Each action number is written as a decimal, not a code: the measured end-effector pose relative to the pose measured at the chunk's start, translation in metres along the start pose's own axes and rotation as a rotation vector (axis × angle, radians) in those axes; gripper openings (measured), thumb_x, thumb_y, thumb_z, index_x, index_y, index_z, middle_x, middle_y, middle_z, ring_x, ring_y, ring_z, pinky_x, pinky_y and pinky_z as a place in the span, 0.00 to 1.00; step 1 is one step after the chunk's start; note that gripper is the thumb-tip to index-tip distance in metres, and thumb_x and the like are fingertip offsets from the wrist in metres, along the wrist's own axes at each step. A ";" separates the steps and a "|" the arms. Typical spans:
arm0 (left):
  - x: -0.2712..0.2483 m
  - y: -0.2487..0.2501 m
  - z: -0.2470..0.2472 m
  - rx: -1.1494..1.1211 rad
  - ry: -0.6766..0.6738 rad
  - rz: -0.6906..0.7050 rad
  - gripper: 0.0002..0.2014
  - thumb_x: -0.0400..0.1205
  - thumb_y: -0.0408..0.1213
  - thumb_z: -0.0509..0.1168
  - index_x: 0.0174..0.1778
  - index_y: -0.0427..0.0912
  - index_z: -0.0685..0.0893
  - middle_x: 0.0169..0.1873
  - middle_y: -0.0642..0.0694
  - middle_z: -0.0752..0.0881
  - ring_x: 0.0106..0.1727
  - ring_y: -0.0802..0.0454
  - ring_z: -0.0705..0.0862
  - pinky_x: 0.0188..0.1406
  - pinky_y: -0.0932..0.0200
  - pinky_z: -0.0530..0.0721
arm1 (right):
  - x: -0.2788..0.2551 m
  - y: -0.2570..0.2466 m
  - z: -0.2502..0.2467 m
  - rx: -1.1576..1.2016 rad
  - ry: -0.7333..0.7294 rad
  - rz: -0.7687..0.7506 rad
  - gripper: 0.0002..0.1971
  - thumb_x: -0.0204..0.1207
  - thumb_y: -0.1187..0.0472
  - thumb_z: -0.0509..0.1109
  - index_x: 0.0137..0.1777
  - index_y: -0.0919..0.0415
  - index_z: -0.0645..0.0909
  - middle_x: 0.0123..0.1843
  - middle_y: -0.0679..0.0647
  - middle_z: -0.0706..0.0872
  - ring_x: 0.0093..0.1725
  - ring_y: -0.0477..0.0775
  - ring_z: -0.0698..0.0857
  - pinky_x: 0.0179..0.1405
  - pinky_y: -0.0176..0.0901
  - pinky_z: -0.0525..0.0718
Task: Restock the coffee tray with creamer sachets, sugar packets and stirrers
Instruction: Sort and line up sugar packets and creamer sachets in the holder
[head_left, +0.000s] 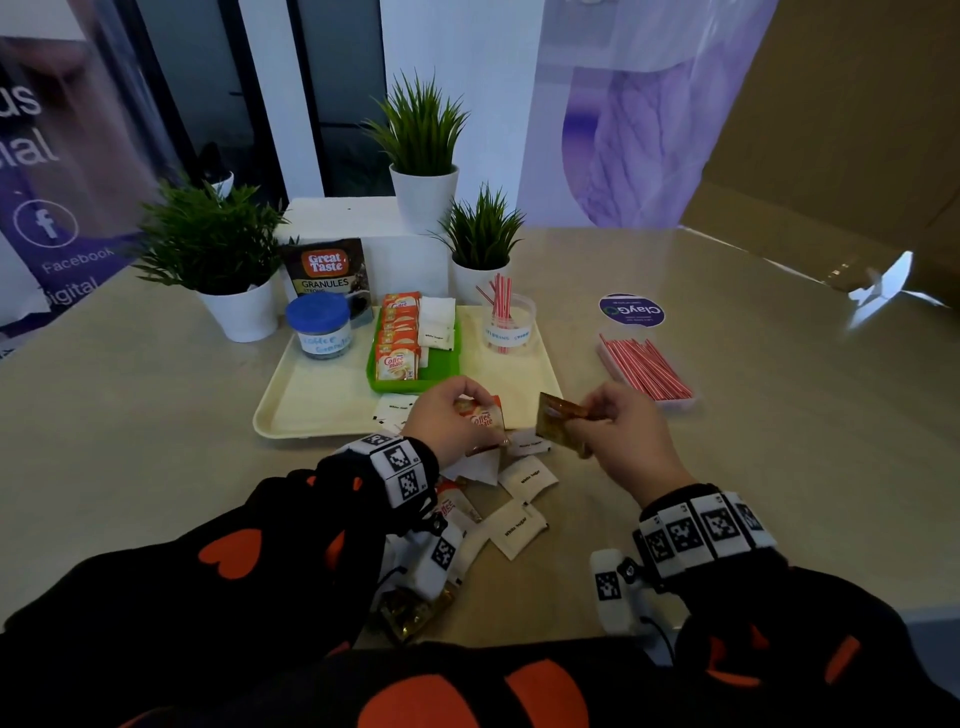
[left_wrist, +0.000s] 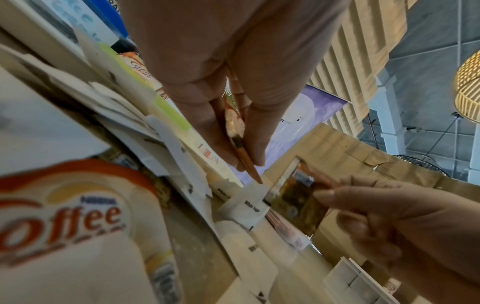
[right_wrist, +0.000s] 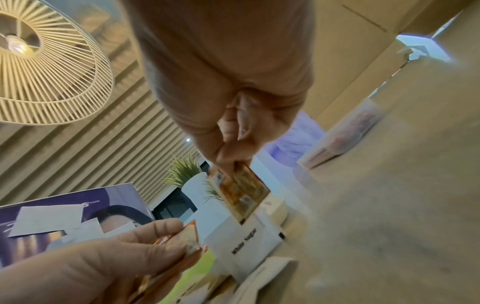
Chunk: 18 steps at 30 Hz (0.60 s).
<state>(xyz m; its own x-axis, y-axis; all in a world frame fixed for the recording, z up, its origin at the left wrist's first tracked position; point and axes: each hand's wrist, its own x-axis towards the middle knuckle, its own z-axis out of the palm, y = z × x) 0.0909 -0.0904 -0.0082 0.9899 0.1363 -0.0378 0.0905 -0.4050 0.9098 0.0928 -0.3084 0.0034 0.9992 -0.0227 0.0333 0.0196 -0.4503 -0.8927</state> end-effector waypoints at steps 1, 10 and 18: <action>0.000 -0.001 0.000 -0.008 -0.008 -0.006 0.17 0.64 0.36 0.86 0.44 0.49 0.88 0.47 0.52 0.88 0.48 0.53 0.86 0.39 0.61 0.85 | -0.002 -0.004 0.003 0.073 -0.006 -0.042 0.08 0.75 0.72 0.76 0.47 0.61 0.82 0.45 0.57 0.91 0.41 0.54 0.92 0.37 0.44 0.89; 0.002 0.004 0.002 -0.368 -0.086 -0.110 0.12 0.84 0.26 0.65 0.47 0.44 0.91 0.53 0.33 0.90 0.52 0.40 0.90 0.53 0.45 0.91 | -0.009 -0.004 0.031 0.274 -0.133 -0.311 0.02 0.72 0.72 0.80 0.42 0.67 0.91 0.47 0.56 0.93 0.49 0.57 0.92 0.52 0.51 0.92; 0.005 -0.003 -0.003 -0.401 -0.144 -0.099 0.26 0.74 0.30 0.79 0.66 0.48 0.79 0.52 0.41 0.90 0.49 0.45 0.91 0.41 0.54 0.89 | -0.002 -0.004 0.043 0.279 -0.158 -0.221 0.11 0.73 0.74 0.79 0.50 0.61 0.84 0.47 0.61 0.91 0.45 0.63 0.93 0.46 0.55 0.93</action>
<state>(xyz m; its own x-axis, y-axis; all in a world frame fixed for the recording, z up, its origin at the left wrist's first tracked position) 0.0949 -0.0857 -0.0096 0.9863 0.0173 -0.1641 0.1643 -0.0099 0.9864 0.0922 -0.2681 -0.0124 0.9625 0.1951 0.1888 0.2224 -0.1682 -0.9603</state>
